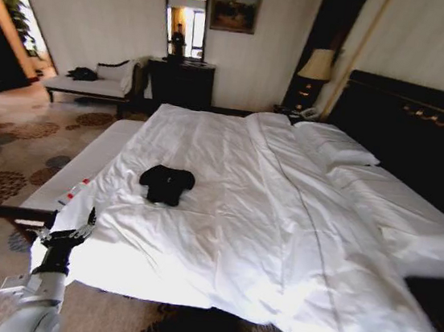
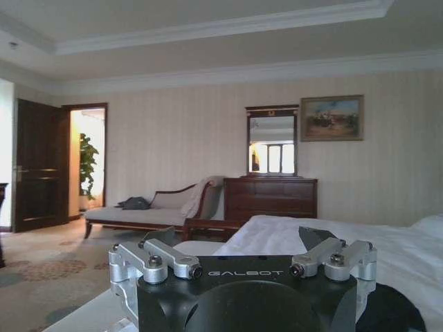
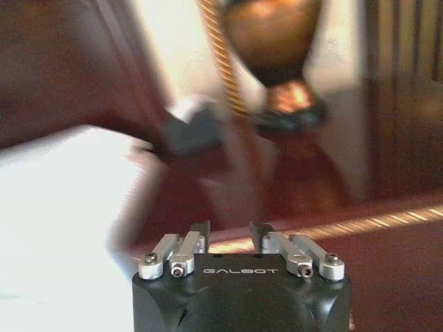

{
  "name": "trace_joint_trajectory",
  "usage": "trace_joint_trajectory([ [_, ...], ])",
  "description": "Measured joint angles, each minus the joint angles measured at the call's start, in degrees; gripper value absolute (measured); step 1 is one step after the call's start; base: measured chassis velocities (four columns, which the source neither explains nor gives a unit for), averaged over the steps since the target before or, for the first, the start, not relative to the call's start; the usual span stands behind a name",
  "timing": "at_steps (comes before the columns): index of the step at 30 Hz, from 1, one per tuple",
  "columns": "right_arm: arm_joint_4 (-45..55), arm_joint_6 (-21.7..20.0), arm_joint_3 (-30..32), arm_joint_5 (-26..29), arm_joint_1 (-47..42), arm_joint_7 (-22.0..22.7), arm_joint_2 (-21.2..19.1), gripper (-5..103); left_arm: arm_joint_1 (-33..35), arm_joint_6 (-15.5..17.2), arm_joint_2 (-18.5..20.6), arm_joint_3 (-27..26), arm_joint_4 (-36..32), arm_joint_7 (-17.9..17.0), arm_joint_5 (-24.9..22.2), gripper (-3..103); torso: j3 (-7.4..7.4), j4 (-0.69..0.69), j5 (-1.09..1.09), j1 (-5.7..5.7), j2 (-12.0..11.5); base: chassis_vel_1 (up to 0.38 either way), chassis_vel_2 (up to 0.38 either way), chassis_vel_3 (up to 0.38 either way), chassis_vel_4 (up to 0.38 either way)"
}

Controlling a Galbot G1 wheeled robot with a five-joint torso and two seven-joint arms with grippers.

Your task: Fold the clothes on the bed.

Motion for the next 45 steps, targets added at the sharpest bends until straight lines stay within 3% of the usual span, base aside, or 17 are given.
trace_joint_trajectory([
  [2,4.8,-0.5,0.3,0.4,-1.0,-0.5,0.3,46,0.0,0.0,0.0,0.0,0.0,0.0,0.0,100,0.00,0.01,-0.01,0.01,0.0,0.000,0.000,0.000,0.000],
  [4,8.0,-0.9,0.3,0.5,-1.6,-0.8,0.5,46,0.0,0.0,0.0,0.0,0.1,0.0,0.0,100,0.01,-0.02,-0.01,0.03,0.0,0.000,0.000,0.000,0.000],
  [8,16.8,-2.2,-0.6,0.4,-2.8,-1.3,1.2,68,0.1,-0.1,-0.3,0.1,-0.1,0.0,0.0,100,0.01,-0.02,0.00,0.04,0.0,0.000,0.000,0.000,0.000],
  [10,18.6,-2.4,-1.2,0.3,-3.1,-1.5,1.5,68,0.1,-0.1,-0.3,0.2,-0.2,0.0,0.1,100,0.01,-0.02,0.01,0.04,0.0,0.000,0.000,0.000,0.000],
  [16,30.0,-2.6,-10.1,-3.3,-4.7,-6.8,4.4,94,1.0,0.0,-1.0,1.0,-1.9,0.0,0.6,100,0.01,0.00,0.01,0.04,0.0,0.000,0.000,0.000,0.000],
  [19,31.8,-0.9,-14.3,-5.9,-5.1,-9.8,5.2,98,1.5,0.1,-1.2,1.4,-2.8,0.0,0.7,100,0.01,0.00,0.00,0.04,0.0,0.000,0.000,0.000,0.000],
  [21,33.8,2.3,-20.4,-10.6,-6.3,-14.1,6.5,99,2.4,0.3,-1.6,2.1,-4.0,-0.1,0.9,100,0.01,0.00,0.03,0.04,0.0,0.000,0.000,0.000,0.000],
  [26,35.7,6.6,-28.8,-18.7,-9.3,-19.9,8.0,100,3.7,0.4,-2.4,3.4,-5.4,-0.1,2.4,100,0.01,-0.01,0.02,0.04,0.0,0.000,0.000,0.000,0.000],
  [31,36.0,10.5,-33.2,-25.1,-12.1,-25.3,8.4,100,4.4,0.4,-2.7,4.1,-6.2,-0.1,3.1,100,0.01,-0.01,0.02,0.04,0.0,0.000,0.000,0.000,0.000],
  [34,35.6,16.1,-35.9,-32.2,-15.3,-33.1,7.7,100,5.1,0.4,-2.8,4.7,-7.2,-0.1,3.8,100,0.00,-0.02,0.03,0.04,0.0,0.000,0.000,0.000,0.000],
  [37,35.4,17.6,-36.0,-33.5,-16.0,-35.9,6.9,100,5.4,0.3,-2.9,5.0,-7.5,0.1,4.1,100,0.00,-0.01,0.02,0.03,0.0,0.000,0.000,0.000,0.000],
  [40,35.3,18.9,-35.7,-35.0,-17.8,-41.5,4.0,100,6.1,-0.6,-2.9,5.9,-8.0,1.1,5.2,100,0.00,-0.01,0.02,0.04,0.0,0.000,0.000,0.000,0.000],
  [45,36.0,16.3,-35.8,-33.8,-19.1,-42.6,1.2,100,6.7,-0.4,-3.0,6.7,-9.2,1.5,4.6,100,0.01,-0.01,0.03,0.04,0.0,0.000,0.000,0.000,0.000],
])
